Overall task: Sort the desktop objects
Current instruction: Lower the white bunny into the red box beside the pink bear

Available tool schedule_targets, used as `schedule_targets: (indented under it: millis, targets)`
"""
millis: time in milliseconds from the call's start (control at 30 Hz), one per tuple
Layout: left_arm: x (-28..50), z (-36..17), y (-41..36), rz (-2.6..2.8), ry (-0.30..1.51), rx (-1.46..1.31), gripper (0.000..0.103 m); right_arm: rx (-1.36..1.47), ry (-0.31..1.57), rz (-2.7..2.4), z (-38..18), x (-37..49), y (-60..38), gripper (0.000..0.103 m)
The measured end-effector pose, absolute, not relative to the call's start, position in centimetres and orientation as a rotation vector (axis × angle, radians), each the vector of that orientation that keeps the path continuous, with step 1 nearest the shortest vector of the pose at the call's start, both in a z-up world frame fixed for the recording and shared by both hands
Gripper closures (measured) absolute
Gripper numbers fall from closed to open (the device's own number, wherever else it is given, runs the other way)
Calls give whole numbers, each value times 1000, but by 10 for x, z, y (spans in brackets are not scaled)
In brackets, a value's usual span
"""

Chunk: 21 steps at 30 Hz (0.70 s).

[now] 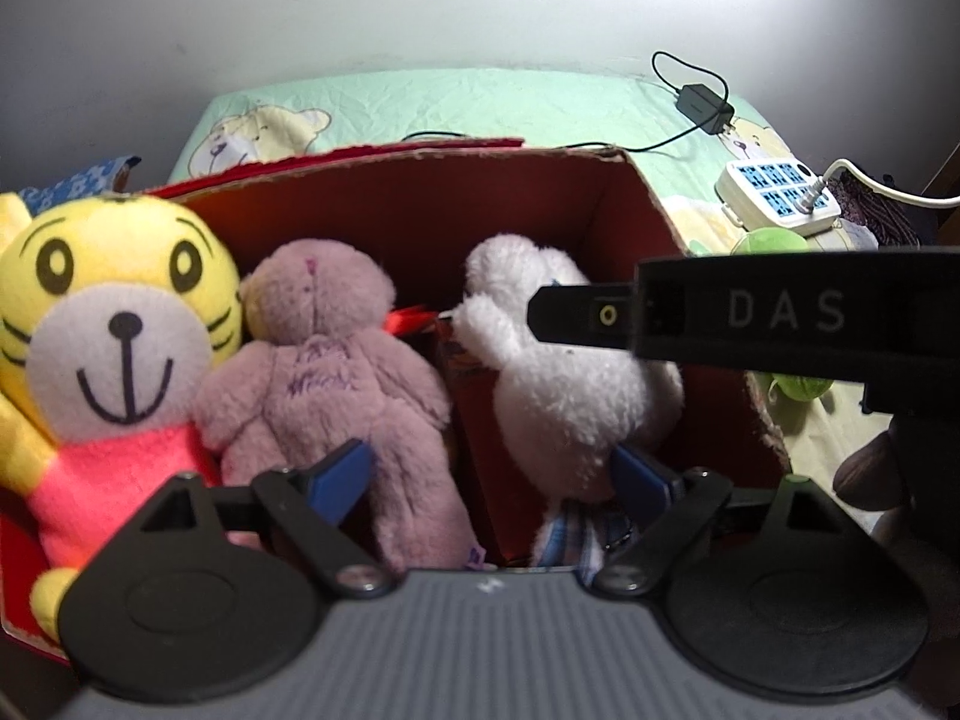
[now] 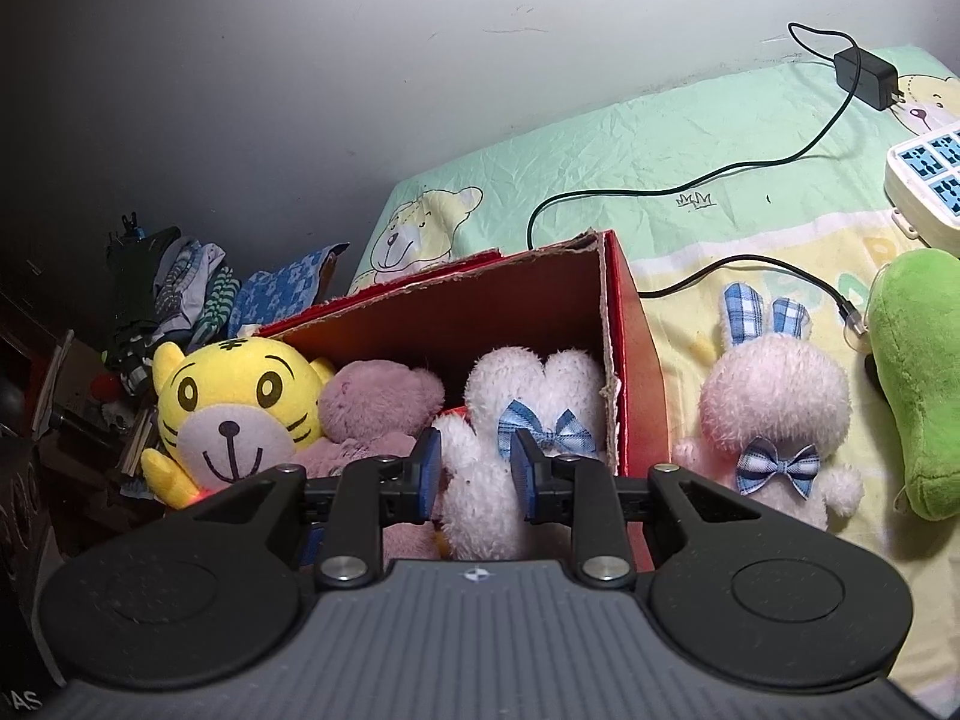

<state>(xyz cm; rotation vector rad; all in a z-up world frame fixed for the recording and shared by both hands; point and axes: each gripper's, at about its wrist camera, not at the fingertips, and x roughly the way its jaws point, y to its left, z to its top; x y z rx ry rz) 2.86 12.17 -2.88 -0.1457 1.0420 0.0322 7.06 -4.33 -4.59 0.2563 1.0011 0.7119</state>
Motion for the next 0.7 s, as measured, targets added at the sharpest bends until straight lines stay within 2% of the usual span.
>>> schedule_targets:
  millis: [400, 700]
  targets:
    - [27, -28, 120, 89, 1048, -111, 7, 275, 996, 705, -47, 69, -50, 80]
    - [22, -26, 120, 116, 1043, -93, 6, 263, 961, 698, -49, 65, -50, 84]
